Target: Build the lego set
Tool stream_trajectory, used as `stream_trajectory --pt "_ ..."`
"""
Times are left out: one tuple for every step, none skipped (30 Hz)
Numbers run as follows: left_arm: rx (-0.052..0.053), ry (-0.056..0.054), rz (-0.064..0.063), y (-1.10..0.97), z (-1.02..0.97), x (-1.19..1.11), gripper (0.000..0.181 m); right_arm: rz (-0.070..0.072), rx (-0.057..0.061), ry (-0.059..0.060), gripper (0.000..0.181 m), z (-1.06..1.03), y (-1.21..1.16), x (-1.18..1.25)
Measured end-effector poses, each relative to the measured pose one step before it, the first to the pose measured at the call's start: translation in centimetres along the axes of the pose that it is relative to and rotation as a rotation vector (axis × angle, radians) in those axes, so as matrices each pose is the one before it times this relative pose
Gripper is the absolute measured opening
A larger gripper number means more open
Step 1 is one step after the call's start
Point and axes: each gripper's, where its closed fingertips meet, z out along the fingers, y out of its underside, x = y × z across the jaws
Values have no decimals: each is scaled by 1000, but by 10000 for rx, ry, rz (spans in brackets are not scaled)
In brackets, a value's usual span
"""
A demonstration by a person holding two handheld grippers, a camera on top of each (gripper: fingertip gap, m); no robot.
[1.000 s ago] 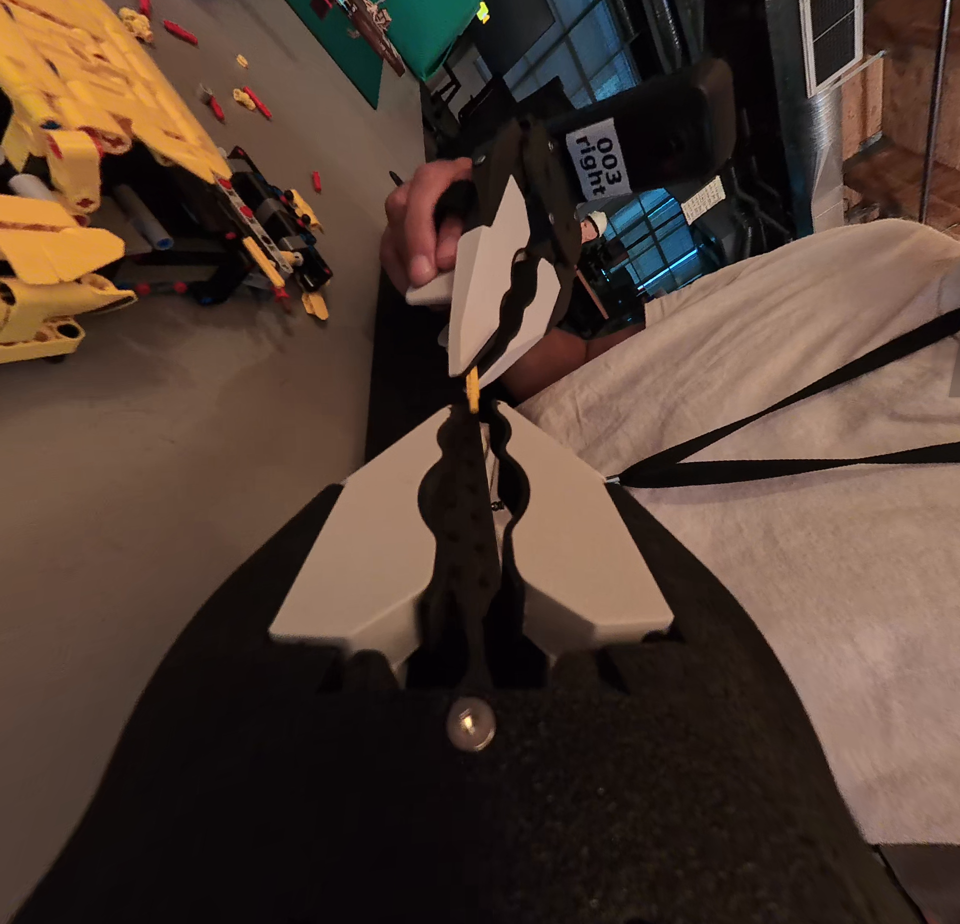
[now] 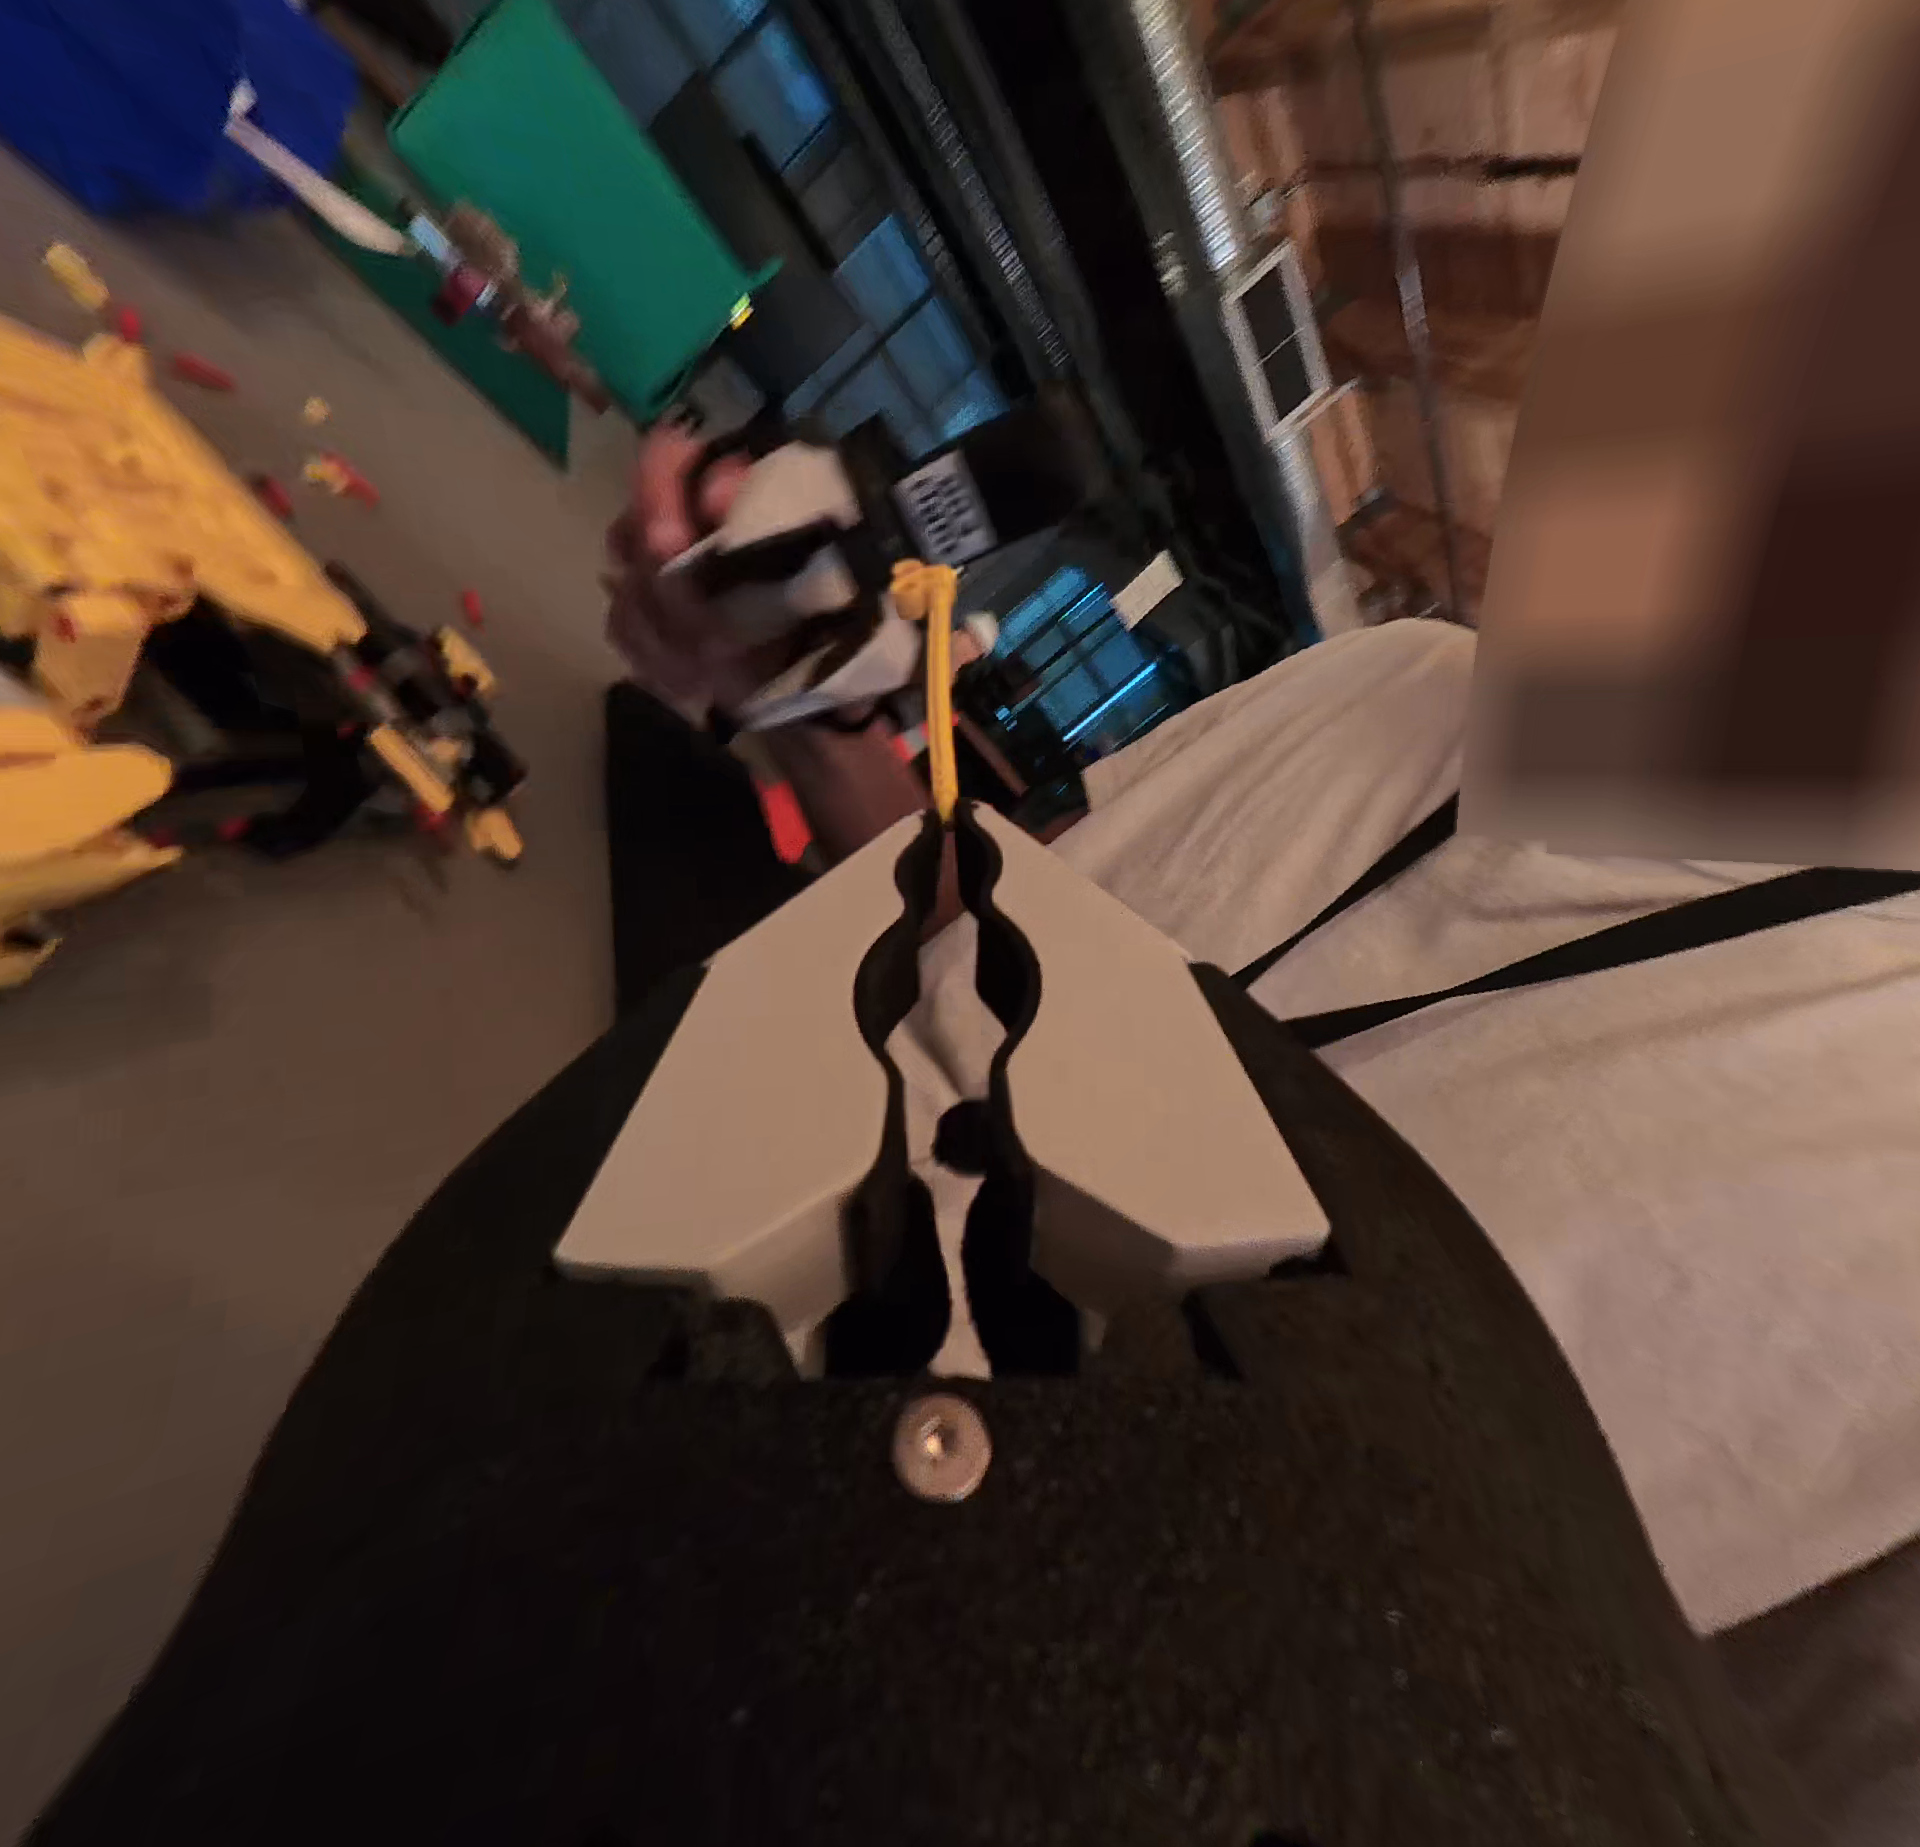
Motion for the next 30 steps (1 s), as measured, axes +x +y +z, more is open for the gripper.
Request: stream_trajectory --pt "262 362 89 -491 14 609 2 733 -120 -61 36 -21 870 103" --pt "77 205 35 -205 166 307 2 893 138 -521 40 271 507 -613" --pt "-32 193 -10 1 302 186 2 713 279 -633 42 490 25 -967" --pt "-18 315 -62 13 394 303 1 302 431 -397 39 677 -394 -874" --pt "-7 349 -128 21 438 267 1 11 478 -182 36 802 -585 -703" --pt "-49 232 -194 81 483 9 1 -137 355 -137 33 884 -523 -661" --pt "-109 172 -196 154 496 -97 2 -126 368 -128 29 809 -634 -564" --pt "-124 174 -153 206 484 -77 2 -70 394 -126 25 649 -746 -454" --pt "-132 152 -130 223 441 -53 2 -80 276 -102 23 506 -598 -309" --pt "-142 29 -107 225 370 -181 1 -172 105 23 21 322 -376 -37" --pt "-132 -40 -80 231 260 -226 2 -246 94 -12 18 117 -329 -63" --pt "-43 17 -69 78 119 -83 2 -219 0 -66 15 4 -182 -97" --pt "-6 -34 -61 21 -14 -123 2 -143 -180 -34 14 -31 105 14" --pt "-29 -106 -57 61 -99 -204 2 -132 -265 -12 14 -56 244 48" --pt "-15 -69 -60 55 -128 -153 2 -199 -197 -3 13 -101 167 -2" --pt "6 -3 -49 33 -138 -53 2 -191 -115 -24 11 -77 69 -54" --pt "-19 -4 -42 66 -115 -50 2 -106 -145 -41 10 -13 109 -72" --pt "-54 -2 -55 122 -75 -45 2 -69 -147 -69 10 25 116 -90" --pt "-56 16 -43 122 -53 -1 2 -69 -96 -80 10 28 71 -124" --pt "-42 9 -19 114 -45 -7 2 -67 -86 -67 10 37 70 -86" --pt "-40 0 -44 104 -58 -26 2 -45 -90 -59 10 44 77 -73" --pt "-54 5 -51 139 -76 -38 2 -36 -96 -82 9 82 114 -105" --pt "-66 4 -19 187 -71 -9 2 -59 -91 -116 9 76 113 -153" --pt "-65 -19 -25 179 -87 -48 2 -52 -108 -114 9 41 137 -153" --pt "-54 -8 -36 156 -100 -23 2 -18 -83 -85 8 11 112 -145" --pt "-30 13 -30 100 -92 14 2 11 -15 -42 5 -46 24 -70" --pt "-24 -35 -19 91 -90 -47 2 3 -7 14 5 -54 49 38" --pt "-36 -67 -12 93 -71 -104 2 -2 -24 -13 4 -48 74 18" --pt "-28 -36 -11 88 -43 -65 2 14 -65 -39 4 26 132 -29" --pt "-12 5 -25 35 -39 -27 2 -8 -24 -19 3 42 38 -19"
